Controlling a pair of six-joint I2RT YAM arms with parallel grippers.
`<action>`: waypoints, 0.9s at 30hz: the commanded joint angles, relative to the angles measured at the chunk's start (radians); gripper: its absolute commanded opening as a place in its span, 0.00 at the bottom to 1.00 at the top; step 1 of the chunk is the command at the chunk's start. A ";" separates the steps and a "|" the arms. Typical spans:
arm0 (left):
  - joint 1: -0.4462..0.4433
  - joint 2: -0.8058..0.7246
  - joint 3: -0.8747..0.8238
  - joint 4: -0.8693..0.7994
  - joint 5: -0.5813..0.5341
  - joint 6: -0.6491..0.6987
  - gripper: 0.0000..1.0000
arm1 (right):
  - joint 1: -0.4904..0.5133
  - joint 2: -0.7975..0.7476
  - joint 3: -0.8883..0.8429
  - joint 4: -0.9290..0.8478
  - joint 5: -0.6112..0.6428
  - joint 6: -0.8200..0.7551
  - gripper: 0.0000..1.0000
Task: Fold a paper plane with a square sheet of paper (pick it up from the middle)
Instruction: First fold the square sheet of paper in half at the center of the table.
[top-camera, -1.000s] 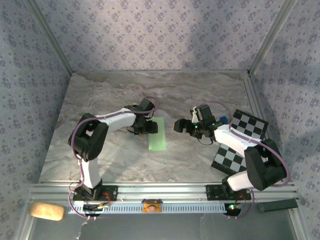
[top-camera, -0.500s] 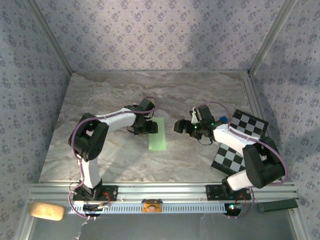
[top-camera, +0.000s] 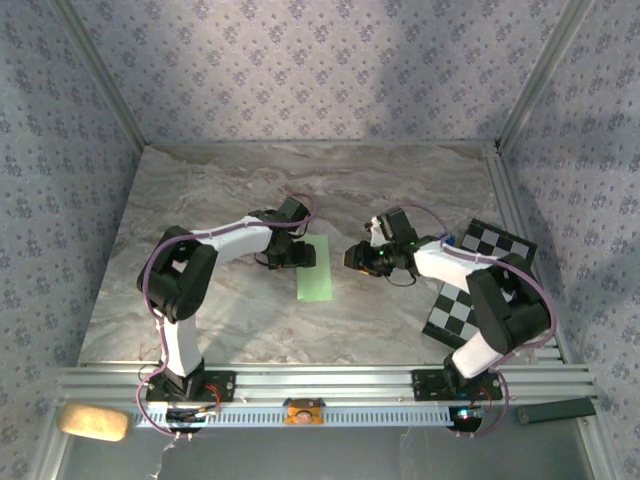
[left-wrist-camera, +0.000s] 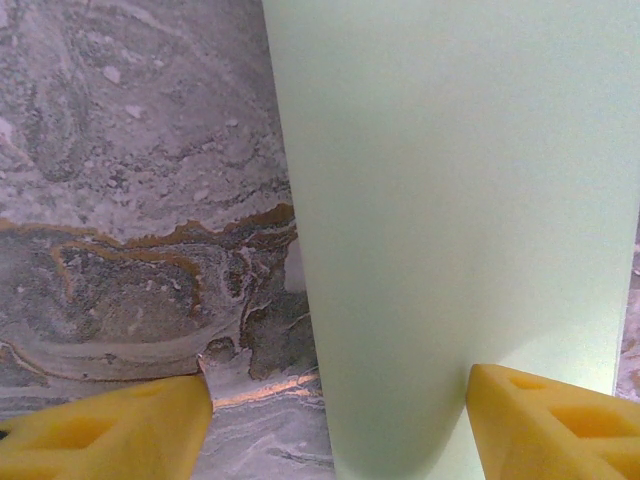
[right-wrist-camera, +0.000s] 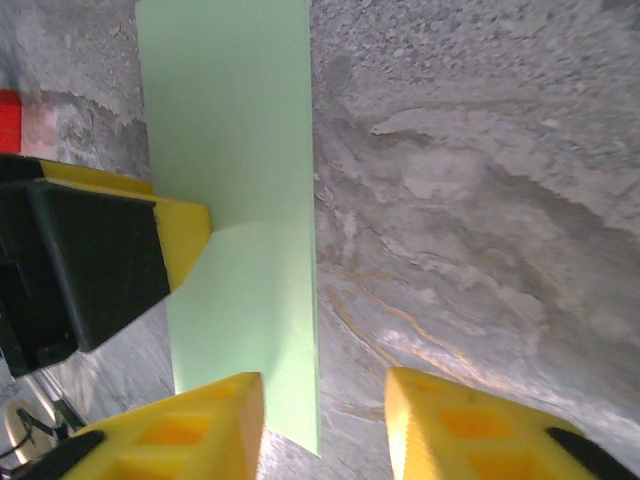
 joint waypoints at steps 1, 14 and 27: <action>-0.002 0.072 -0.020 0.031 -0.032 0.015 0.71 | 0.016 0.020 0.040 0.003 0.000 0.011 0.36; -0.001 0.083 -0.025 0.037 -0.030 0.010 0.71 | 0.025 0.053 0.074 -0.025 -0.026 -0.010 0.37; -0.002 0.080 -0.037 0.047 -0.034 0.007 0.71 | 0.077 0.168 0.166 -0.044 -0.027 -0.004 0.05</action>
